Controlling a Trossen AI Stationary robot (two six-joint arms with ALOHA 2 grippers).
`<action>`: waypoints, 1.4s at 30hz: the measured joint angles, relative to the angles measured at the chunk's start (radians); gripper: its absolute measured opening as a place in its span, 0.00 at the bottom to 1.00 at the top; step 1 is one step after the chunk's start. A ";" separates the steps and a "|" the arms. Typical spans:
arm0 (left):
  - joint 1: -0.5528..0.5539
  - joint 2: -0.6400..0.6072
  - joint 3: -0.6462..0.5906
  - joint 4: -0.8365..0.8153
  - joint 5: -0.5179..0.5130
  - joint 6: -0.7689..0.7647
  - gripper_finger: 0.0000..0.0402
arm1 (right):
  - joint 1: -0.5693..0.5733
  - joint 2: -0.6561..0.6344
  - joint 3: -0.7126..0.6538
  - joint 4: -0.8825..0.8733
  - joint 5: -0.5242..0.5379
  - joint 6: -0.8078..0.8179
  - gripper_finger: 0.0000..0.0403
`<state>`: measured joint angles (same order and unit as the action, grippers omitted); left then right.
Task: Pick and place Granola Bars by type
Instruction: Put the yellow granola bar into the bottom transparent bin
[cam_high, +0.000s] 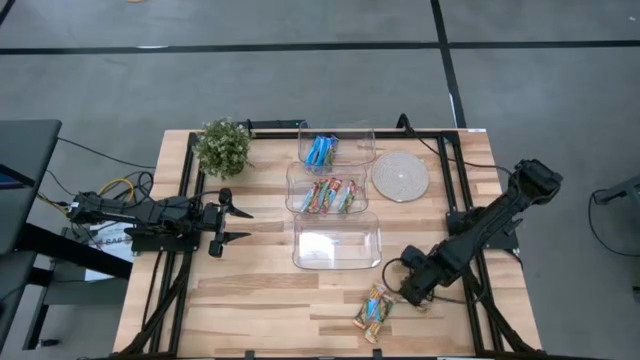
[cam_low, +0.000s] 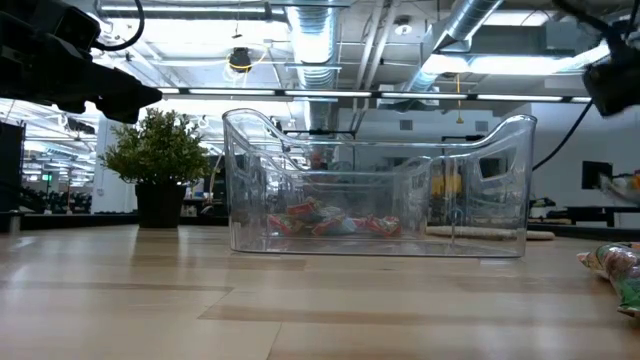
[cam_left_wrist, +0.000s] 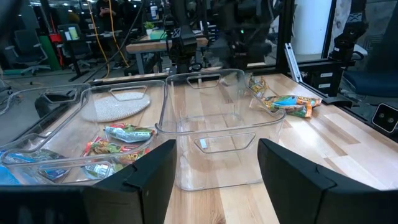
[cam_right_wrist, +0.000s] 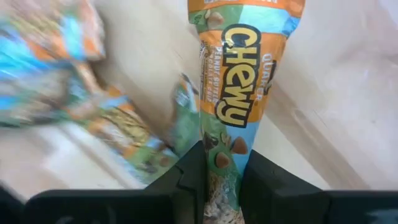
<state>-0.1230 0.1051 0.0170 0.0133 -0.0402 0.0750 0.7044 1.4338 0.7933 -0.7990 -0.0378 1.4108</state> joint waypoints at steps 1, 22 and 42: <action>0.000 0.000 0.000 0.000 0.000 0.000 0.55 | 0.000 -0.021 0.001 0.001 0.013 0.020 0.16; 0.000 0.000 0.000 0.000 0.000 0.000 0.55 | 0.000 -0.445 0.002 0.205 0.312 0.158 0.16; 0.000 0.000 0.000 0.000 0.000 0.000 0.55 | -0.208 -0.393 0.038 0.365 0.403 0.102 0.16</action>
<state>-0.1234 0.1051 0.0173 0.0135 -0.0402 0.0750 0.4967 1.0405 0.8312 -0.4339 0.3648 1.5129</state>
